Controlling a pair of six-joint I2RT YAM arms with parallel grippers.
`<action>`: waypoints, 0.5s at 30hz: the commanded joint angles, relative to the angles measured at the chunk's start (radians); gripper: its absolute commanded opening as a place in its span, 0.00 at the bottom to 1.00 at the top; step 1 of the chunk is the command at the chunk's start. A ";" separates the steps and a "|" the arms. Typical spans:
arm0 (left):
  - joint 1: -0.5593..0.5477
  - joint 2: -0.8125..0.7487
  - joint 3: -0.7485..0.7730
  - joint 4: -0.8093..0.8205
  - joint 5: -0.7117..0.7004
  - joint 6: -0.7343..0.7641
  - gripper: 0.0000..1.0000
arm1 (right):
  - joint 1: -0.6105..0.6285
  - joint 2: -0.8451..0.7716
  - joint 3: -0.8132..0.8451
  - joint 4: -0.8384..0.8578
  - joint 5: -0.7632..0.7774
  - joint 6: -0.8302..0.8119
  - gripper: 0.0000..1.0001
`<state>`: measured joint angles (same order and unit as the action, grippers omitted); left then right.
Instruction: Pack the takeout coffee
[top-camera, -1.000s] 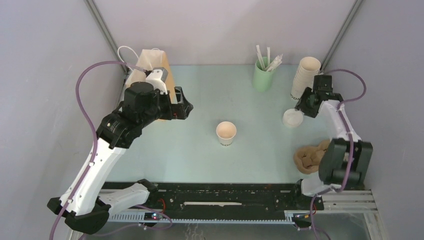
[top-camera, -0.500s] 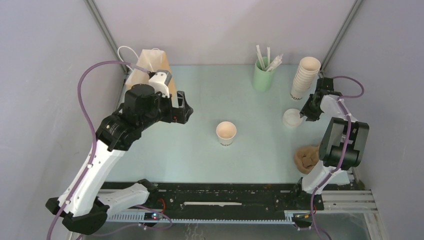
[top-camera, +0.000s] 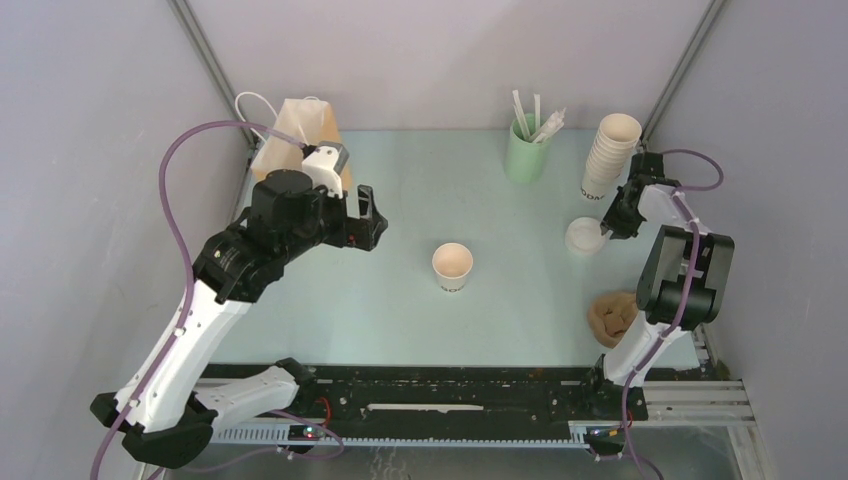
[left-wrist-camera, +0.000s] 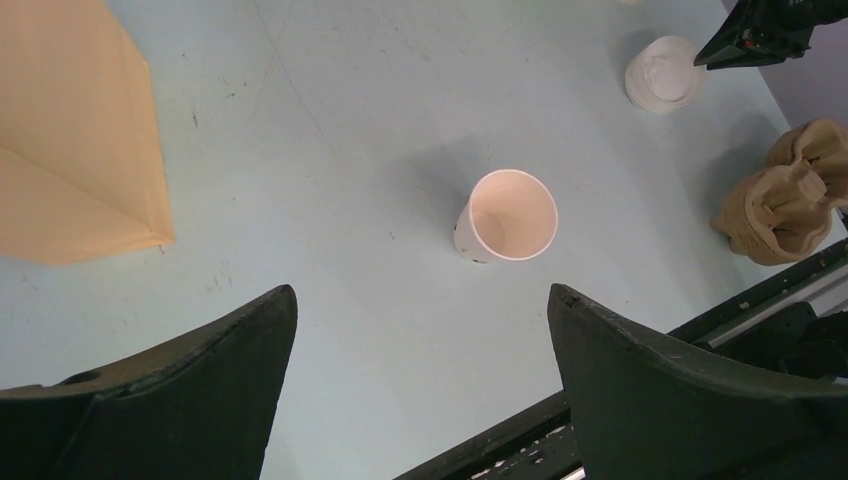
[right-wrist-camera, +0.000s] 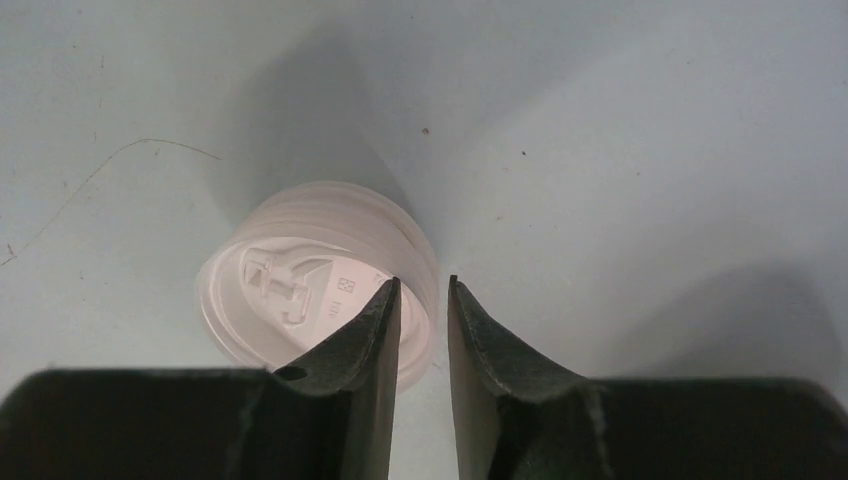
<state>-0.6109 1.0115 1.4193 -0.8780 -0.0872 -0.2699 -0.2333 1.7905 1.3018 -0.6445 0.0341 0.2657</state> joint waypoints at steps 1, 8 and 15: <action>-0.012 -0.005 -0.013 0.020 -0.017 0.030 1.00 | 0.009 0.008 0.031 0.019 0.023 -0.023 0.31; -0.016 -0.004 -0.011 0.020 -0.019 0.033 1.00 | 0.021 0.000 0.031 0.016 0.025 -0.026 0.22; -0.018 -0.008 -0.011 0.017 -0.019 0.035 1.00 | 0.044 -0.010 0.032 0.009 0.041 -0.031 0.09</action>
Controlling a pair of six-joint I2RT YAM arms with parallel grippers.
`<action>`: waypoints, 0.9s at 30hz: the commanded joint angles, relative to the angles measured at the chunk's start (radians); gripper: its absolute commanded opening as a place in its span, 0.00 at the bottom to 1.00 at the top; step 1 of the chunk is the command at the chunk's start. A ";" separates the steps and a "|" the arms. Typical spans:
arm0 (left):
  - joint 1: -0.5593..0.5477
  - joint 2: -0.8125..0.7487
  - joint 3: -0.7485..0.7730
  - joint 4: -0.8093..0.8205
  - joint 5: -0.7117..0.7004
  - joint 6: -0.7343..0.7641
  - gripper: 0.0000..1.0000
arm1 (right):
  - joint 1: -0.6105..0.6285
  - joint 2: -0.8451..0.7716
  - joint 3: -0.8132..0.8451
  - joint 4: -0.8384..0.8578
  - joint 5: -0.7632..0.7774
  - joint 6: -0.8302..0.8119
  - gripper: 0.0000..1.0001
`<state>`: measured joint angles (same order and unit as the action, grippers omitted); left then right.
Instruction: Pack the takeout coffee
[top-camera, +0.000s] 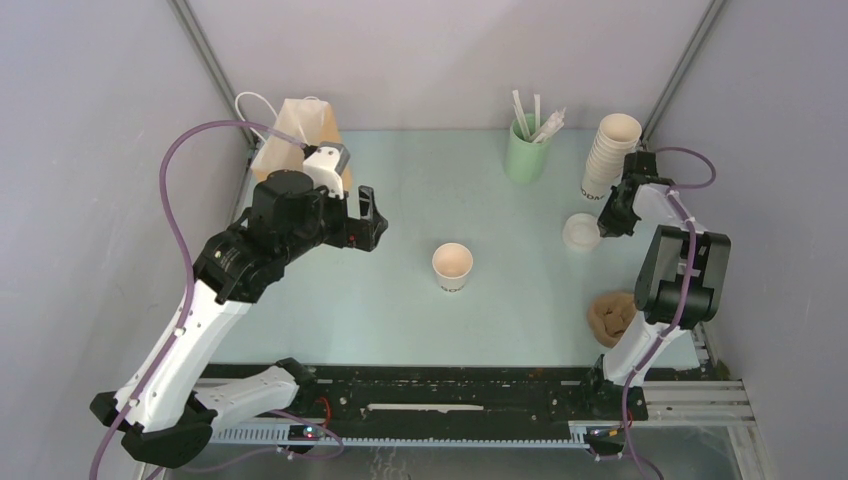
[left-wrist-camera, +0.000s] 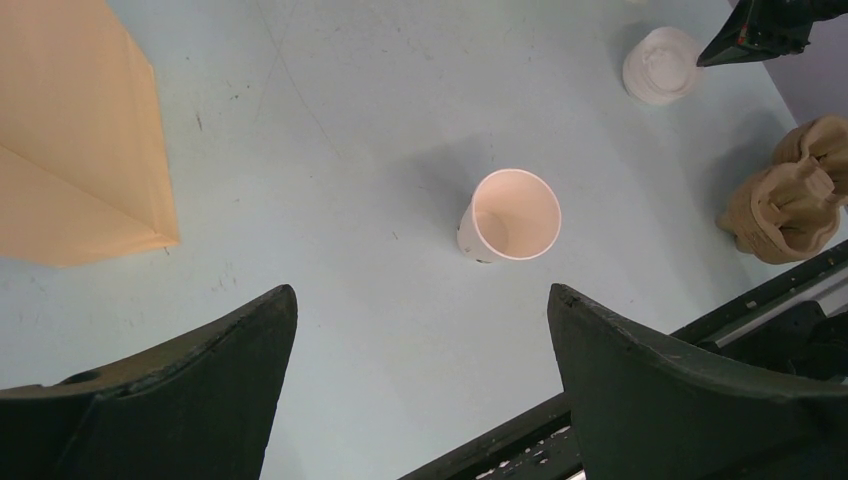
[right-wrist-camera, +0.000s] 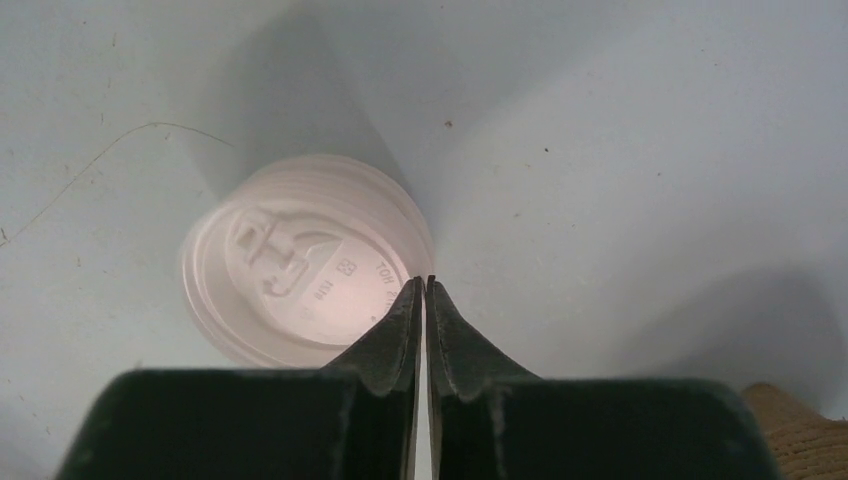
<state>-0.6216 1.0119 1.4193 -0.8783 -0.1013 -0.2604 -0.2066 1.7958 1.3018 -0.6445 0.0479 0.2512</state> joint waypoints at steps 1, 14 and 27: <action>-0.009 -0.009 -0.010 0.018 -0.006 0.026 1.00 | 0.021 -0.021 0.031 0.005 0.036 -0.016 0.08; -0.016 -0.011 -0.012 0.019 -0.013 0.032 1.00 | 0.061 -0.123 0.031 -0.067 0.104 -0.032 0.02; -0.027 -0.008 -0.007 0.015 -0.032 0.040 1.00 | 0.065 -0.195 0.029 -0.103 0.032 -0.008 0.00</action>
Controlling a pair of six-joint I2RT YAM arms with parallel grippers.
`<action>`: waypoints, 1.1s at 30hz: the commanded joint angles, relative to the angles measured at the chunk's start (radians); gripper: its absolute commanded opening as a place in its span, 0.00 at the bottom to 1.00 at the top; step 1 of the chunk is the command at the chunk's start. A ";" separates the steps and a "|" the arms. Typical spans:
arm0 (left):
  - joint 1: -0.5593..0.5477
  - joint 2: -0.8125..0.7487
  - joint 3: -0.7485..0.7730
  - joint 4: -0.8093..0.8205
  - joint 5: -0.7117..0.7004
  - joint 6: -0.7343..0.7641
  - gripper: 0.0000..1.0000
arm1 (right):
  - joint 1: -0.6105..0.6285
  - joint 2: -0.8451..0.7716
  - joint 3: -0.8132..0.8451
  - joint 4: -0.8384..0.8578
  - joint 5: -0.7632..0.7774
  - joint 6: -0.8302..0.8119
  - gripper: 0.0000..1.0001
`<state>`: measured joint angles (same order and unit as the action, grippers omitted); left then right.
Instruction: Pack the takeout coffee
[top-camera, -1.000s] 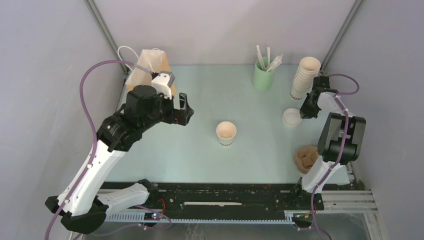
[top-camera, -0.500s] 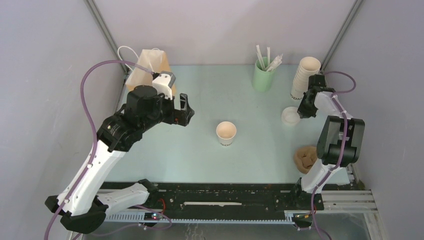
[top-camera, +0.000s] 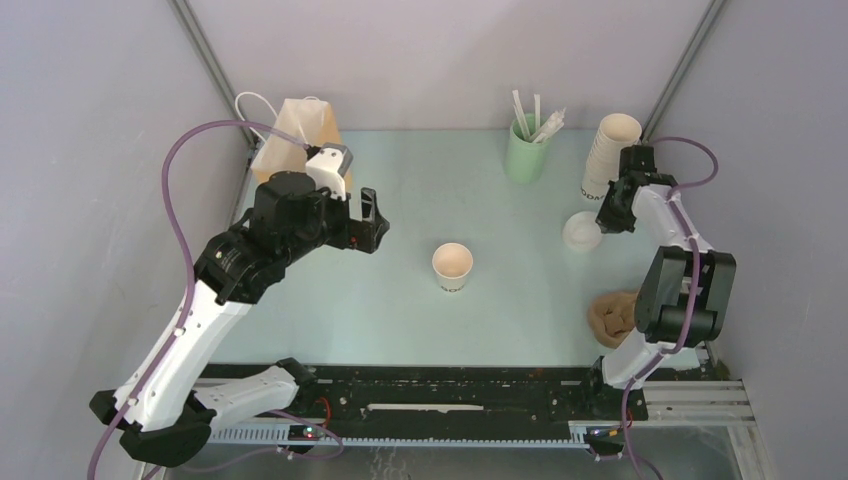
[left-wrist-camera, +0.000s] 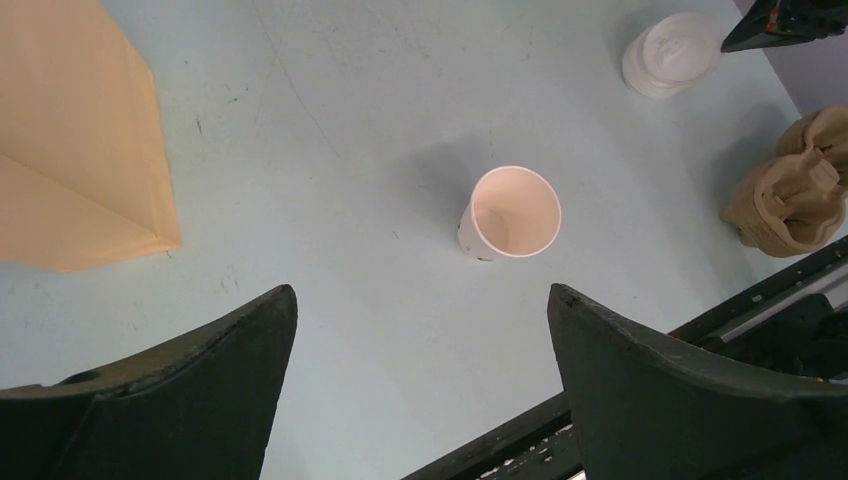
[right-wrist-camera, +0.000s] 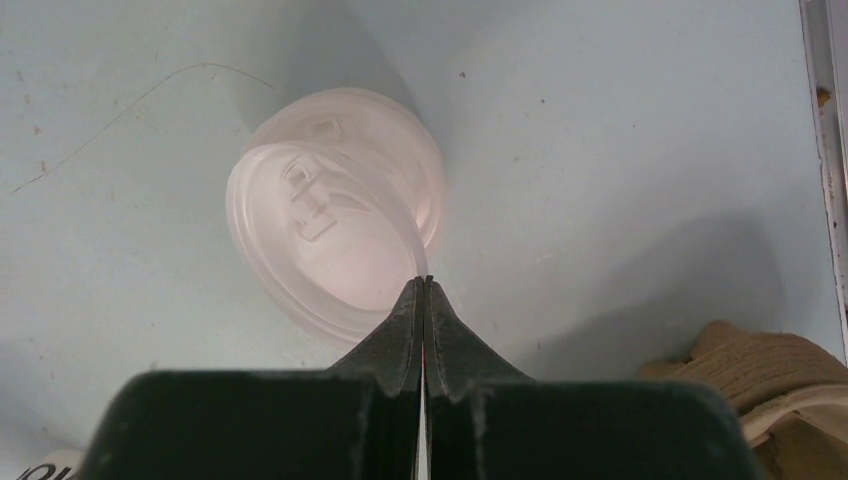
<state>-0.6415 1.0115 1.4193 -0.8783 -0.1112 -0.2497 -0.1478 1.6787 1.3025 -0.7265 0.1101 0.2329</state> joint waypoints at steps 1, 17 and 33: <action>-0.007 -0.004 -0.005 0.012 -0.022 0.028 1.00 | 0.007 -0.093 0.024 -0.020 -0.044 0.012 0.00; -0.019 0.270 0.177 0.016 0.295 -0.236 1.00 | 0.493 -0.397 0.009 -0.016 -0.227 0.144 0.00; -0.088 0.433 0.191 0.003 0.232 -0.380 0.63 | 0.785 -0.390 0.124 -0.072 -0.210 0.175 0.00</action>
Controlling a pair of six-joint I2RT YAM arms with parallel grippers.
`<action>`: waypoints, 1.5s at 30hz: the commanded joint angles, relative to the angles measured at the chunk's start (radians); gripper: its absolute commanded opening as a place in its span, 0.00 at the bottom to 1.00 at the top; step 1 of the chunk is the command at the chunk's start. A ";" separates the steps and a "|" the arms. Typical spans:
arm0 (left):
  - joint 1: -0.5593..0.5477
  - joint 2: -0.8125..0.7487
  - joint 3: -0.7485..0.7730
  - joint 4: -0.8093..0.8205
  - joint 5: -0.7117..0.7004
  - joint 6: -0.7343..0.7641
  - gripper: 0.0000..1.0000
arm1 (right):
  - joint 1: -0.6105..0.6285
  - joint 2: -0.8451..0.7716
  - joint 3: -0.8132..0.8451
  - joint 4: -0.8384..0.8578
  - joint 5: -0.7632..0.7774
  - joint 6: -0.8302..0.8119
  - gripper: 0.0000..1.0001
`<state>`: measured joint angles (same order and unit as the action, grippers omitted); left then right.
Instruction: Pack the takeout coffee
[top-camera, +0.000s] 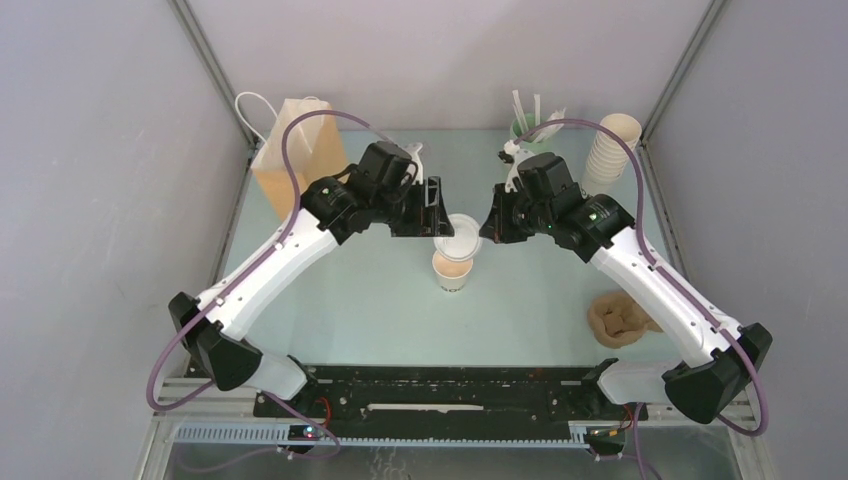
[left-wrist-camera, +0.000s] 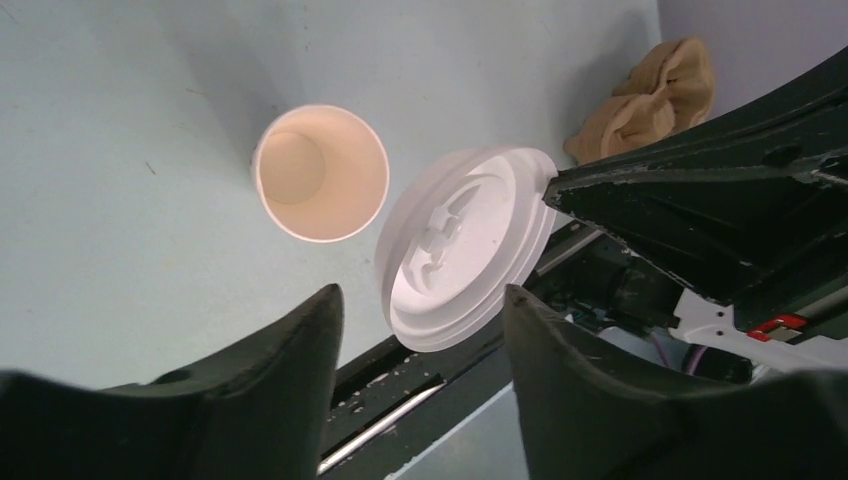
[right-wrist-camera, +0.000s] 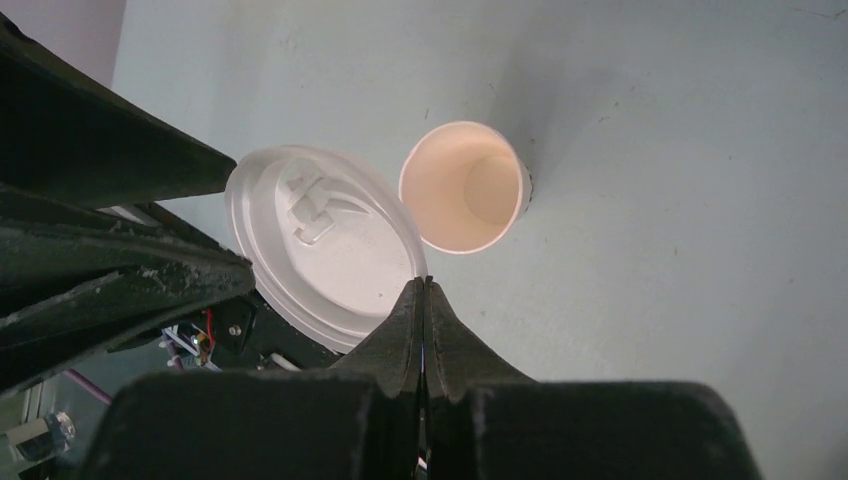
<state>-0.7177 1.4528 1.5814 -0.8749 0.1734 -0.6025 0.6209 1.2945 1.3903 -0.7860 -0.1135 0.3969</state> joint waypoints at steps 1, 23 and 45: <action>-0.013 -0.007 0.029 -0.004 -0.064 -0.029 0.60 | 0.018 -0.007 0.036 -0.016 0.014 0.009 0.00; -0.040 0.018 0.084 -0.064 -0.153 -0.025 0.07 | 0.055 0.007 0.105 -0.065 0.008 -0.016 0.08; 0.203 -0.058 -0.339 1.938 0.533 -1.259 0.00 | -0.296 -0.157 -0.050 1.031 -0.761 1.074 1.00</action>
<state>-0.5083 1.3388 1.2278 0.5476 0.6628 -1.5288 0.2962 1.0824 1.3499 -0.1074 -0.8249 1.1862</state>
